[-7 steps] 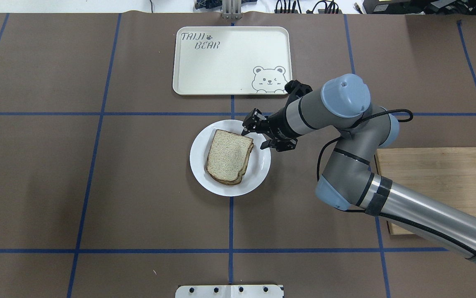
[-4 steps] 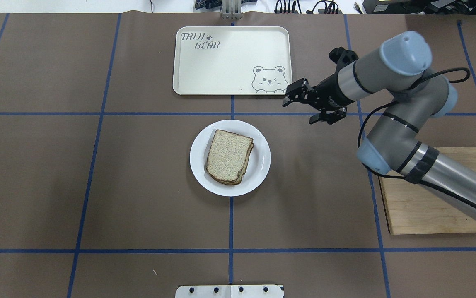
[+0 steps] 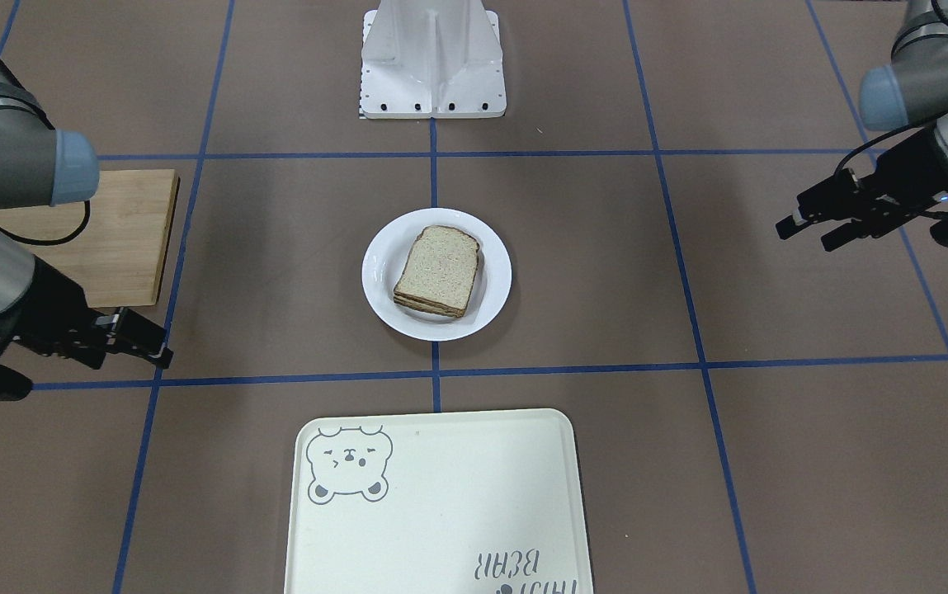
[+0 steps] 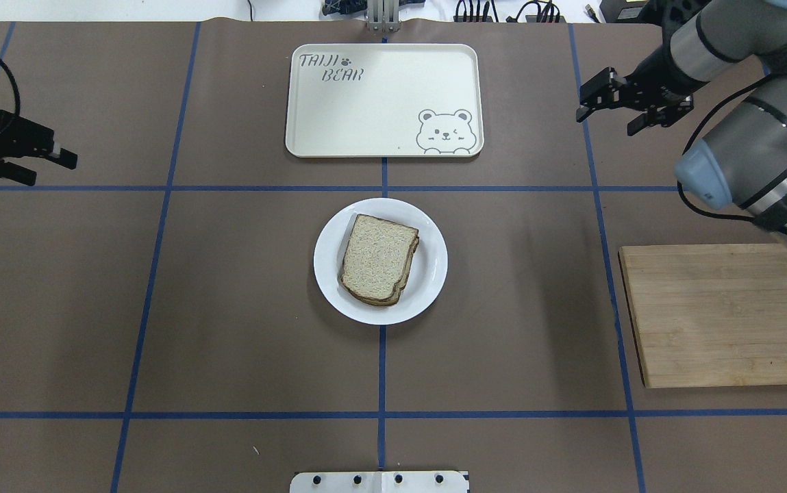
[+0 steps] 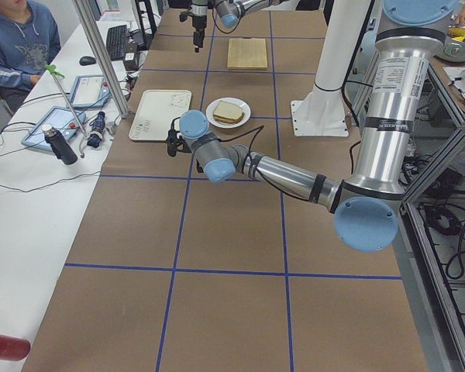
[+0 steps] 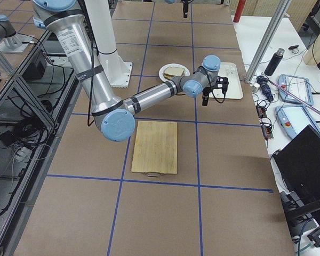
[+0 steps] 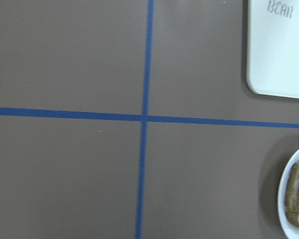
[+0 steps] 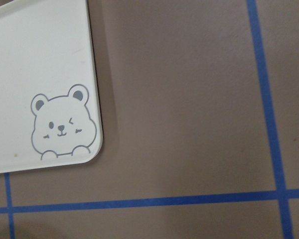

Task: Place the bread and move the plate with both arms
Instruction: 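Withdraw the right gripper upward while the left arm reaches toward the plate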

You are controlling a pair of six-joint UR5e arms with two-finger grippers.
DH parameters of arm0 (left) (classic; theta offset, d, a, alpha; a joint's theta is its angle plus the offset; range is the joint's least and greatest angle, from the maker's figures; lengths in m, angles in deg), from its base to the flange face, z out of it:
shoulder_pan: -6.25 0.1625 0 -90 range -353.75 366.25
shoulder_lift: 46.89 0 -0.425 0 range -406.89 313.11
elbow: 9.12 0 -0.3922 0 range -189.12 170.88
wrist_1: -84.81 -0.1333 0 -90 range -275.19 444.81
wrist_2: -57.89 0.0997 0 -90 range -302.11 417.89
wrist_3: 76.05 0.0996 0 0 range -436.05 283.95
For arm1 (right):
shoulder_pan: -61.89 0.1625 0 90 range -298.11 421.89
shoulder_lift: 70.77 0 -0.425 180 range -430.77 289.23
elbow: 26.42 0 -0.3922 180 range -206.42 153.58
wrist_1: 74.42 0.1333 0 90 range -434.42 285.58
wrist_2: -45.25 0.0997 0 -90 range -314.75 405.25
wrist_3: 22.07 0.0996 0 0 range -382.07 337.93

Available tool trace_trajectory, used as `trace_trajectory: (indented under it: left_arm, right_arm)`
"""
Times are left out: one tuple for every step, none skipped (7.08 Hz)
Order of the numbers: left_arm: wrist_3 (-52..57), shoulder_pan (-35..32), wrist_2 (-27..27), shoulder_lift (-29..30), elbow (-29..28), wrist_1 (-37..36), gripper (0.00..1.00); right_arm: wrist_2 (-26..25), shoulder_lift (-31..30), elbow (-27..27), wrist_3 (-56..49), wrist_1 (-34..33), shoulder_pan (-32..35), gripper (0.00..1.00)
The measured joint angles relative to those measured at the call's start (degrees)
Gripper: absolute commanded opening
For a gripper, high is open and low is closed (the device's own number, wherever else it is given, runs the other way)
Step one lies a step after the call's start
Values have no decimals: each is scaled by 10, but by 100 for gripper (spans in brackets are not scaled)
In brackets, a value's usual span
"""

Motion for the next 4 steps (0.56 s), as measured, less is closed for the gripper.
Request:
trace_trajectory:
  left_arm:
    - [-62, 32, 25, 35, -19, 32, 98]
    - [-131, 73, 63, 66, -42, 80, 98]
    - [-211, 127, 130, 80, -66, 159, 97]
    - [-303, 174, 191, 86, -89, 248, 97]
  right_arm:
    - [0, -5, -13, -65, -52, 23, 100]
    - [1, -18, -28, -102, -82, 39, 100]
    - [3, -35, -45, -117, -93, 47, 100]
    - [7, -48, -58, -123, -97, 53, 100]
